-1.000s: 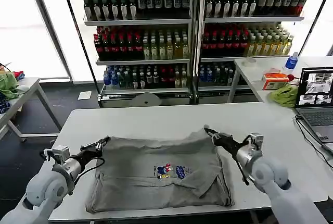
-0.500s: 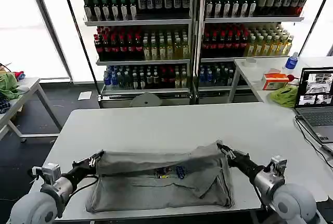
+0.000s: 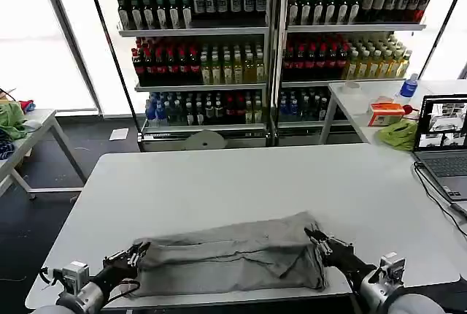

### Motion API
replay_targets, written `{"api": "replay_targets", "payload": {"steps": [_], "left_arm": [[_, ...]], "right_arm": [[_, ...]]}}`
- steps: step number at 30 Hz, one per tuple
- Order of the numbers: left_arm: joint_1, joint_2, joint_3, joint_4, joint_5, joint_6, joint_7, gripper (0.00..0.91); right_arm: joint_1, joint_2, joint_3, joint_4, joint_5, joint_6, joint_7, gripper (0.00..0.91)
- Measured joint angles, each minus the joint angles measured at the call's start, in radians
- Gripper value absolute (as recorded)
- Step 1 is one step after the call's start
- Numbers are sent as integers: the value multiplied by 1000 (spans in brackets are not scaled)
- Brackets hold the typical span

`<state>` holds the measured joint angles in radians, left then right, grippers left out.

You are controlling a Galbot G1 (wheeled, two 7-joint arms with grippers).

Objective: Fold and organize the clothes.

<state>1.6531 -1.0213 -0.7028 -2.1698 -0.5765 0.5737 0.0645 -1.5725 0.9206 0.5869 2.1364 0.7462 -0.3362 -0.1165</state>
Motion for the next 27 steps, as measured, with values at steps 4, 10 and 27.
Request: {"api": "replay_targets", "payload": {"steps": [4, 10, 27], "left_arm": [[25, -20, -32, -18, 16, 0, -1, 907], [55, -70, -71, -45, 24, -17, -22, 907], [66, -294, 18, 28, 174, -233, -114, 907]], "right_arm": [[-4, 8, 14, 4, -19, 70, -23, 907], [1, 35, 29, -7, -62, 222, -52, 907], [-19, 61, 56, -38, -119, 413, -72, 907]]}}
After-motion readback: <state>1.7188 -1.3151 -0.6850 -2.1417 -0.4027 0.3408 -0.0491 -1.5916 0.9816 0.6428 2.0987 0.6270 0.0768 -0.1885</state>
